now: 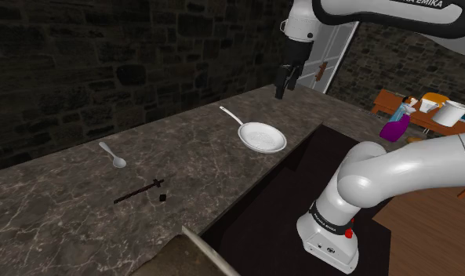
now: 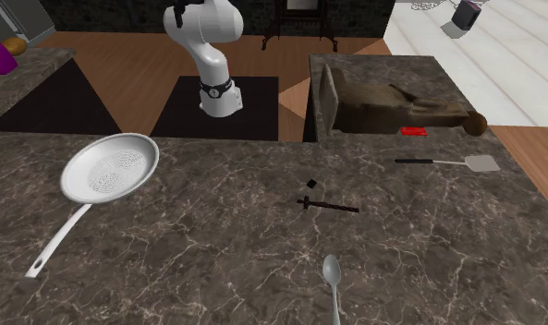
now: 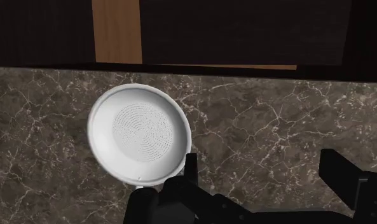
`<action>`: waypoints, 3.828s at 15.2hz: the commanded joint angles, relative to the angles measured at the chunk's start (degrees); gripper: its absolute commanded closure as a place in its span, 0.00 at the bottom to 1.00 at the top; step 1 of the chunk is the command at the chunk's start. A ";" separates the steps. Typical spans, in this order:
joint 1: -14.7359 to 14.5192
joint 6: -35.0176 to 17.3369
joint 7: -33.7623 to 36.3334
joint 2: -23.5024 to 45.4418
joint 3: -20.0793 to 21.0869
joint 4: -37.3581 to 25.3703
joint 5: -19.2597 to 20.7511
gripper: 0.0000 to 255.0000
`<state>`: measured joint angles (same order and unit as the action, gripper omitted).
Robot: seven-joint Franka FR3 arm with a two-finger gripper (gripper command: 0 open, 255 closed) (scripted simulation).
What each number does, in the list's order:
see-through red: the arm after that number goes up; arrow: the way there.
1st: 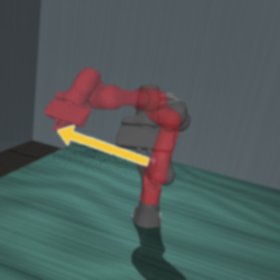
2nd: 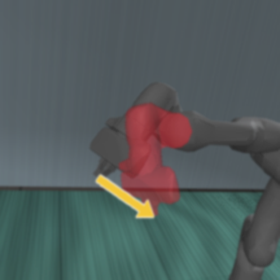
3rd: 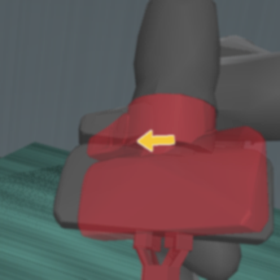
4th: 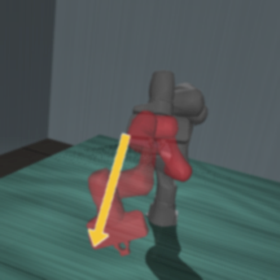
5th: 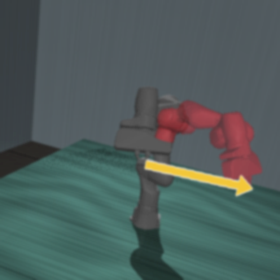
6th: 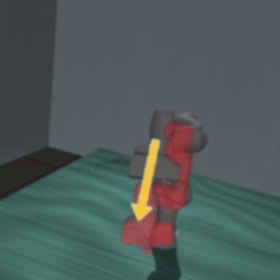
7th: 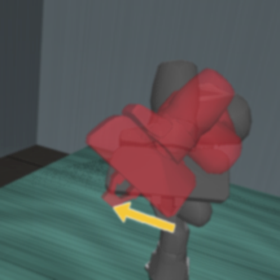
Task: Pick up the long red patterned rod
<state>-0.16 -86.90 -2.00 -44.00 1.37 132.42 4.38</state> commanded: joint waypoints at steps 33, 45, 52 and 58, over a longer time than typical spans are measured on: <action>0.08 -36.80 67.68 53.22 28.00 -11.52 -4.08 0.00; -5.74 -41.42 80.75 72.15 24.15 -24.79 2.85 0.00; -6.21 -43.48 81.11 74.04 23.56 -24.52 3.71 1.00; -6.01 -43.56 80.97 73.65 23.64 -24.05 3.57 1.00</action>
<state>-6.26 -130.67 79.06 29.48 25.09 108.04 7.97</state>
